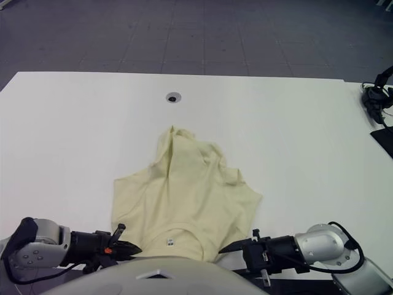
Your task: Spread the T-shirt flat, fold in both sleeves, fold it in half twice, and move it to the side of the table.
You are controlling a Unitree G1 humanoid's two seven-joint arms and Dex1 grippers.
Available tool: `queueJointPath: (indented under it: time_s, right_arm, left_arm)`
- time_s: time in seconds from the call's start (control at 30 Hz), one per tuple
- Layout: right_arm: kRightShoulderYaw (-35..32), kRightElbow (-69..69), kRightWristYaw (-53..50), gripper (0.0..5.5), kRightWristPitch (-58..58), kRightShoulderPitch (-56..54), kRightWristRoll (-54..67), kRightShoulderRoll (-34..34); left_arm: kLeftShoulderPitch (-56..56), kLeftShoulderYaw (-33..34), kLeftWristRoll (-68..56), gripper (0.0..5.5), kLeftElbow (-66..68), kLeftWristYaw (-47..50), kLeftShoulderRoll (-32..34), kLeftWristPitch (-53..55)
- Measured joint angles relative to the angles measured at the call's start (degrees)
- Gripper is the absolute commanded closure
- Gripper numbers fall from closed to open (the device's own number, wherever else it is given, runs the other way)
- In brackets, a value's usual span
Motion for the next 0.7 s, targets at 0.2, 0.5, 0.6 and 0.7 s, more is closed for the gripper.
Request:
queueJointPath:
  time_s: [0.2,0.5,0.6,0.7]
  right_arm:
    - [-3.42,1.29,-1.35,1.85,0.49,-2.91,2.18,1.44]
    - [-8.78,5.64,-3.52,0.53,1.99,-9.16,5.91,4.72]
    - [-8.71,8.58,-7.35,0.10,1.05,-12.50,1.45,7.01]
    - [-8.45,11.60,-10.60,0.10,-1.08,-15.63,-3.78,8.07]
  left_arm:
    - [1.81,4.62,-6.79,4.17,-0.01,-3.34,2.65,3.46]
    - [-1.24,15.31,-39.75,2.78,0.10,-11.93,5.56,17.36]
    - [-9.55,14.99,-38.67,2.22,2.02,-6.47,0.54,19.06]
    - [-15.73,11.38,-24.76,1.70,7.89,1.25,-4.64,15.75]
